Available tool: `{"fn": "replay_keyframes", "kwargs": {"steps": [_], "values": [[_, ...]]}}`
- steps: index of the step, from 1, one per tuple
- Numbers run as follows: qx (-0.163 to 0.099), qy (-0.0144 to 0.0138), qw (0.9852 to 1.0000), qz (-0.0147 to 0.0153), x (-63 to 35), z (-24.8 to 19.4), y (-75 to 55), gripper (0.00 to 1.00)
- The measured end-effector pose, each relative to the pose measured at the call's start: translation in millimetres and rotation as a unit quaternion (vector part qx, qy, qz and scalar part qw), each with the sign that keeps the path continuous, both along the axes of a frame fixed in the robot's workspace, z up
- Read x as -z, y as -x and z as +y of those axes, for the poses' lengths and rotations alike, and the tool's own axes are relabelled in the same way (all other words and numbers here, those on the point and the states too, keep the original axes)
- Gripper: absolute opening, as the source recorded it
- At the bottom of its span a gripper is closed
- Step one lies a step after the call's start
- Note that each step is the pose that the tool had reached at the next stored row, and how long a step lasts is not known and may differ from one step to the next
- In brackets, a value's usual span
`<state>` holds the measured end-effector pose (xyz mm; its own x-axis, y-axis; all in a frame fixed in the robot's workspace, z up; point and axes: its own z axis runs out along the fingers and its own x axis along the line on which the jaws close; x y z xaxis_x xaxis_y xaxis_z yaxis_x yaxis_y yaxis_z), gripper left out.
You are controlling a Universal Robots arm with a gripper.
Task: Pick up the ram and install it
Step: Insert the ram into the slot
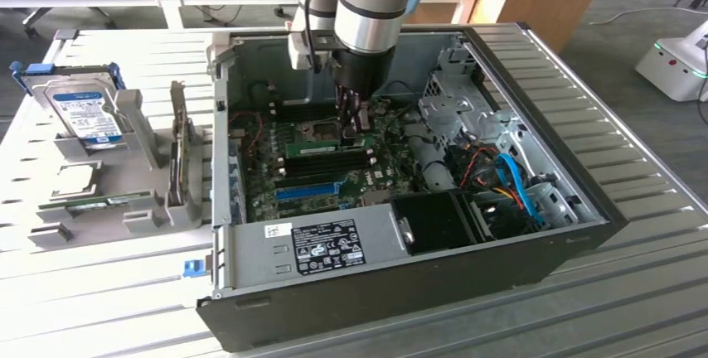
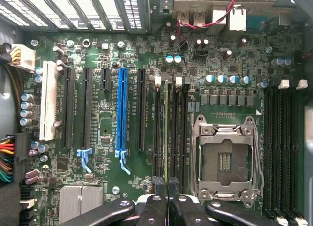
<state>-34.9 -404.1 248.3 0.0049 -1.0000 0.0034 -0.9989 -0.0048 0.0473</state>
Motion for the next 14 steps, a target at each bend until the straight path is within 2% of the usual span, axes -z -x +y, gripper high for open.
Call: {"fn": "replay_keyframes", "kwargs": {"steps": [6, 14], "values": [[0.0, 0.0, 1.0, -0.001, 4.3, 0.0, 0.0, 0.12], [0.0, -0.0001, 1.0, -0.0013, 5.1, -0.5, 0.1, 0.12]]}}
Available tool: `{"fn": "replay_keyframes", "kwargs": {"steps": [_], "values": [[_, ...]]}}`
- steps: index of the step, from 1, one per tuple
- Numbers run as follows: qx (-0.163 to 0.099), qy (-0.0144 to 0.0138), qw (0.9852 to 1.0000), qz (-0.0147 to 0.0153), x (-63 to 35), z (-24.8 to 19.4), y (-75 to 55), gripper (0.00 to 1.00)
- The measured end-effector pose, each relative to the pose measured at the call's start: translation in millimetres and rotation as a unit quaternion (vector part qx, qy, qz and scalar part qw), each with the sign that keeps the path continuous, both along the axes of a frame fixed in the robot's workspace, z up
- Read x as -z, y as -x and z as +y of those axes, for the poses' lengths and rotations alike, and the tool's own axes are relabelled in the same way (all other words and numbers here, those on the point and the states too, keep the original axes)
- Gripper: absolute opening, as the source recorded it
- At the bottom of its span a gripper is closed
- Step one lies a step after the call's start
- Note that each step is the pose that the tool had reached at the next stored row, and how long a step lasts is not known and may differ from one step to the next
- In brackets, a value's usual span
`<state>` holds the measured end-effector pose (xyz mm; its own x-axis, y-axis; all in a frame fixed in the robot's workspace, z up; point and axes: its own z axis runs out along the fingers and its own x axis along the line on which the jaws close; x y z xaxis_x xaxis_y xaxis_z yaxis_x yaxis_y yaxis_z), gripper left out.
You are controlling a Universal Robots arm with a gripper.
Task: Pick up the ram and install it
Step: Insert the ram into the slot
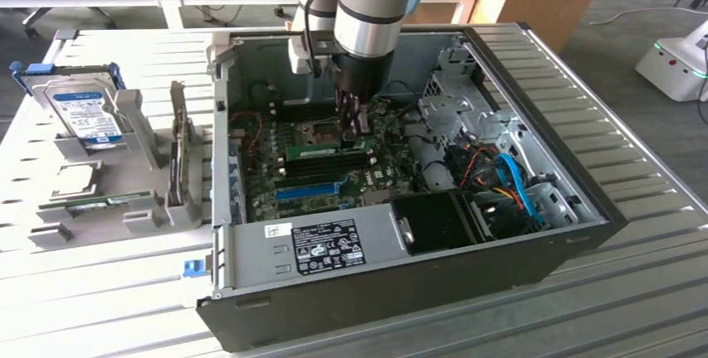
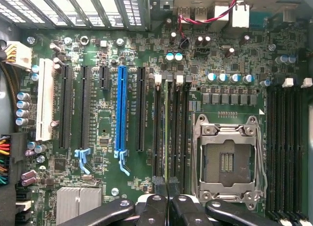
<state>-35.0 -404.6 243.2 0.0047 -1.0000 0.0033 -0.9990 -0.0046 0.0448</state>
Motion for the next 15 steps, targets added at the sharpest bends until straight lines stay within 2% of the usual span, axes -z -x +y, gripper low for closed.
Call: {"fn": "replay_keyframes", "kwargs": {"steps": [15], "values": [[0.0, 0.0001, 1.0, 0.0, 0.0, -5.5, 0.0, 0.12]]}}
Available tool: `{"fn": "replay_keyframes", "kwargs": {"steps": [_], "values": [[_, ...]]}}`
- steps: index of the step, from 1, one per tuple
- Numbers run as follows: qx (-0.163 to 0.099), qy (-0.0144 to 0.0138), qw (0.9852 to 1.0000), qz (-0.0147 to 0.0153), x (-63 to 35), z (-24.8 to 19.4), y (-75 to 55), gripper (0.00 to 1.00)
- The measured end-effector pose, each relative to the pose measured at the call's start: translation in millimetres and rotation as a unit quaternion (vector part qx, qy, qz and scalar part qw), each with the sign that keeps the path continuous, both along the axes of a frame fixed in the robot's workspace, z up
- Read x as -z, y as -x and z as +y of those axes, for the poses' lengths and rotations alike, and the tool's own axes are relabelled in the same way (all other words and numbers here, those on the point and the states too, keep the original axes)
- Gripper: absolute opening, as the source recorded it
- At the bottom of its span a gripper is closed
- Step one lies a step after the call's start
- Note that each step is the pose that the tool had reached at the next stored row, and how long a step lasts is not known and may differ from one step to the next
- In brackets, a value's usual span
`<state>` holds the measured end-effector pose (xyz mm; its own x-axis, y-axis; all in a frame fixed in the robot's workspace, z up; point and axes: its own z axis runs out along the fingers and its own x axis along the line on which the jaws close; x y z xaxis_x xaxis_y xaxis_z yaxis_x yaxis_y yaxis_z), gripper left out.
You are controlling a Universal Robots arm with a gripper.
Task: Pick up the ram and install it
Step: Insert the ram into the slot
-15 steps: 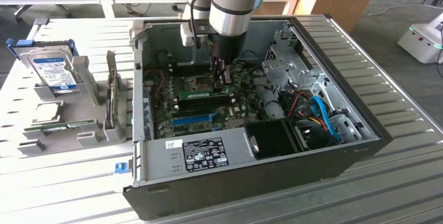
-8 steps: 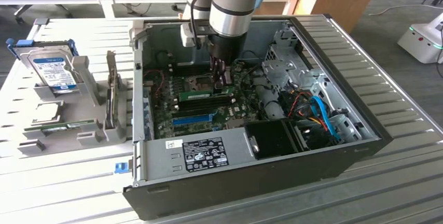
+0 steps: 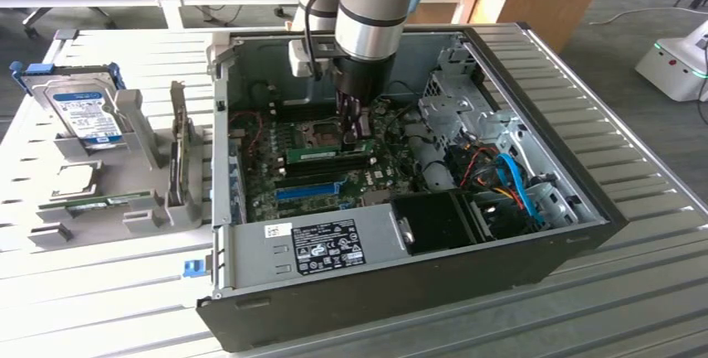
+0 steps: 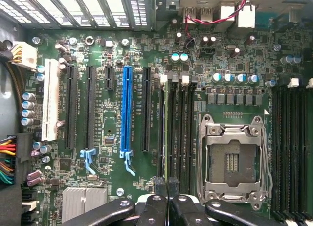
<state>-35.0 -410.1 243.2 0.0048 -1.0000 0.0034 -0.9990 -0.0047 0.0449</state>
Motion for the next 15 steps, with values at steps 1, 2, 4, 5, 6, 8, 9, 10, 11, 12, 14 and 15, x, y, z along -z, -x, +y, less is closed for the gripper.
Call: {"fn": "replay_keyframes", "kwargs": {"steps": [1, 2, 4, 5, 6, 8, 9, 10, 11, 12, 14, 15], "values": [[0.0, 0.0, 1.0, 0.0, 0.0, 0.0, 0.0, 0.12], [0.0, 0.0, 1.0, -0.0002, 0.0, 0.0, 0.0, 0.12], [0.0, 0.0, 1.0, -0.0007, 0.0, -0.1, -0.1, 0.12], [0.0, 0.0, 1.0, -0.0009, 0.0, 0.0, -0.1, 0.12], [0.0, 0.0, 1.0, -0.0011, 0.0, 0.0, 0.0, 0.12], [0.0, 0.0, 1.0, -0.0017, 0.0, 0.0, 0.0, 0.12], [0.0, 0.0, 1.0, -0.0023, 0.0, 0.0, 0.0, 0.12], [0.0, 0.0, 1.0, -0.0034, 0.0, 0.0, 0.1, 0.12], [0.0, 0.0, 1.0, -0.0048, 0.0, -0.1, 0.1, 0.12], [0.0, 0.0, 1.0, -0.0062, 0.0, 0.0, 0.1, 0.12], [0.0, 0.0, 1.0, -0.0088, 0.0, 0.0, 0.3, 0.12], [0.0, 0.0, 1.0, -0.0099, 0.0, 0.0, 0.4, 0.12]]}}
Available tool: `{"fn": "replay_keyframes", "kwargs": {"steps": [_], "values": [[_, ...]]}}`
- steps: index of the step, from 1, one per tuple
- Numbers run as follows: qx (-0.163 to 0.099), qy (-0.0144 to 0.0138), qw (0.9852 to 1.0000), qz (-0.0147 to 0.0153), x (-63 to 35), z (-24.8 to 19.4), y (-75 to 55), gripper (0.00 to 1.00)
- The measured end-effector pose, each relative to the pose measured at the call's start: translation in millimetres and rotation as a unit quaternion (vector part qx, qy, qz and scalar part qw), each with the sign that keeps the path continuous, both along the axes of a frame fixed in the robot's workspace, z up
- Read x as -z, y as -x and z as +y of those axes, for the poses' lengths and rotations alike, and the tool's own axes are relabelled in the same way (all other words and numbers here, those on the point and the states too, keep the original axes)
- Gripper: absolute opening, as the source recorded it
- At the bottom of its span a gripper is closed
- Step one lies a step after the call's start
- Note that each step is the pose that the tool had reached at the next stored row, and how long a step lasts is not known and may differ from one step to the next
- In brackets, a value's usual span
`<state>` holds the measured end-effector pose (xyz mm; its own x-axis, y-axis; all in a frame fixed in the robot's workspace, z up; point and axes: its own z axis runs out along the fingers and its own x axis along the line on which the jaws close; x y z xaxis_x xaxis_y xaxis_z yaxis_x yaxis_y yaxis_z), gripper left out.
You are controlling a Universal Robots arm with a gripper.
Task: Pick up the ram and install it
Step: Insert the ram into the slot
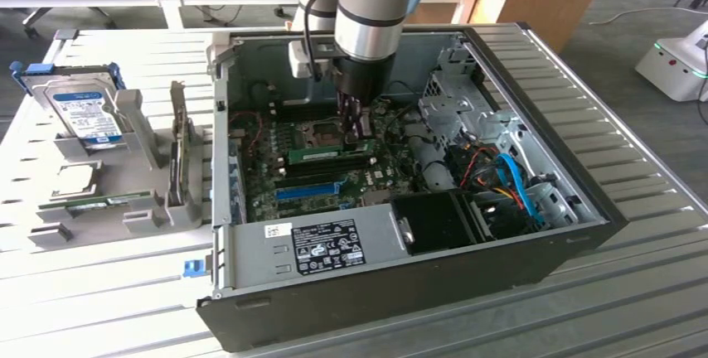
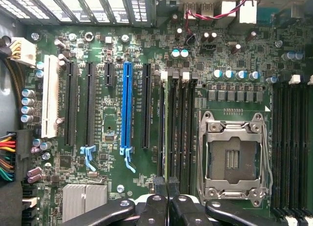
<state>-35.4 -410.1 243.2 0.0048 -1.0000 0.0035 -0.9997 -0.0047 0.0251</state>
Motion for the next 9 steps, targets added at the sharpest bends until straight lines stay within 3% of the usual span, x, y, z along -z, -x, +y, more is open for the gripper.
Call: {"fn": "replay_keyframes", "kwargs": {"steps": [5, 9], "values": [[0.0, 0.0001, 1.0, -0.0046, 0.0, 0.0, 1.9, 0.12], [0.001, 0.0001, 1.0, -0.0052, -0.1, 0.0, 2.9, 0.12]]}}
